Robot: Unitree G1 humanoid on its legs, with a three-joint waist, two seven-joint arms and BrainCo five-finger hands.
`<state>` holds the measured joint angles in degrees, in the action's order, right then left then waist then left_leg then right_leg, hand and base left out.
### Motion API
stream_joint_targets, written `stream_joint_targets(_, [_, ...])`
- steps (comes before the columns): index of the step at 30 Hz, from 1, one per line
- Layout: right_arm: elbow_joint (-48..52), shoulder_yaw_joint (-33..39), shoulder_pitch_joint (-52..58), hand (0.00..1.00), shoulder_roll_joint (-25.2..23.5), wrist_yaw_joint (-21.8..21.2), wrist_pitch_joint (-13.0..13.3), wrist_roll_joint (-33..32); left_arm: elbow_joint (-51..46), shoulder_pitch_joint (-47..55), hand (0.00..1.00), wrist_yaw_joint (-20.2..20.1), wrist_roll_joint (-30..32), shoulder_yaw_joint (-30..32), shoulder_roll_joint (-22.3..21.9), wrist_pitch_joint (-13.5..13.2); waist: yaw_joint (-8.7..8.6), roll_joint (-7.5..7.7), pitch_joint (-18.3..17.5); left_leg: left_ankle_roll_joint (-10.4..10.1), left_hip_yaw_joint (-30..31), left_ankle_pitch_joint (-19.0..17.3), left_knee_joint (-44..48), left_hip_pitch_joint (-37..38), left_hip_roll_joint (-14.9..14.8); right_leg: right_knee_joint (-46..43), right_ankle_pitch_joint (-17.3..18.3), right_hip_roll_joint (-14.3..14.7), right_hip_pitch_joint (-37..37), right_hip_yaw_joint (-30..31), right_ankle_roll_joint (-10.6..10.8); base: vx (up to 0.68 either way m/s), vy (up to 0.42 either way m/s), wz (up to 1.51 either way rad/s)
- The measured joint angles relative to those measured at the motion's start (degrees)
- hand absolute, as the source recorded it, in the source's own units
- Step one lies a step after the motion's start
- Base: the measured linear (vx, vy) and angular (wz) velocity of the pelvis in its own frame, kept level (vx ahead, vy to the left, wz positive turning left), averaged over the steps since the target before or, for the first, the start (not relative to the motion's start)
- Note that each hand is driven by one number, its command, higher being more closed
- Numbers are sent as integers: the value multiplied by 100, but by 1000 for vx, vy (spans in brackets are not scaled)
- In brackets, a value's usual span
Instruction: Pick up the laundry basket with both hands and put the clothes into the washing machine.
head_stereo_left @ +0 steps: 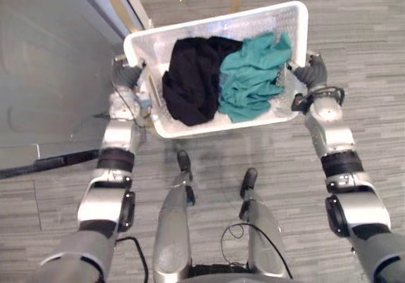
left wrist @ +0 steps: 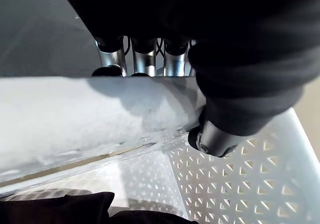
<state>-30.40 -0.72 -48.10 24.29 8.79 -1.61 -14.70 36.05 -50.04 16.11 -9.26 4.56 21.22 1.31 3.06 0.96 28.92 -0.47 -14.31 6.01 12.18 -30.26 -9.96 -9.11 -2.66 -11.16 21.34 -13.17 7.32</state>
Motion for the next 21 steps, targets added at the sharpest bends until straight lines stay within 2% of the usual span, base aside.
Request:
stream_joint_targets(6, [59, 2, -313, 100, 128, -1, -1, -229, 107, -648, 100, -120, 103, -229, 384, 67, 94, -2, 1, -26, 31, 13, 92, -318, -151, -69, -23, 96, 267, -103, -31, -19, -44, -3])
stream_joint_targets(13, [-93, 0, -844, 100, 241, 119, -3, -626, 418, -1253, 100, -94, 101, -239, 467, 62, 98, -4, 2, -55, 67, 43, 182, -610, -230, -68, -33, 146, 474, -206, -44, -9, -23, 0])
stream_joint_targets(16, [-539, -90, -1240, 100, 243, 110, -29, -795, 571, -1344, 100, -95, 102, -259, 489, 68, 116, -5, 2, -71, 57, 53, 181, -626, -282, -34, -65, 195, 484, -238, -86, 19, -39, -5])
stream_joint_targets(21, [-1198, -503, -1705, 100, 211, 60, -216, -950, 1101, -1772, 100, -139, 173, -259, 674, 178, 164, -7, 3, -139, 73, 100, 171, -650, -406, 42, -113, 295, 481, -264, -152, 18, -47, -6])
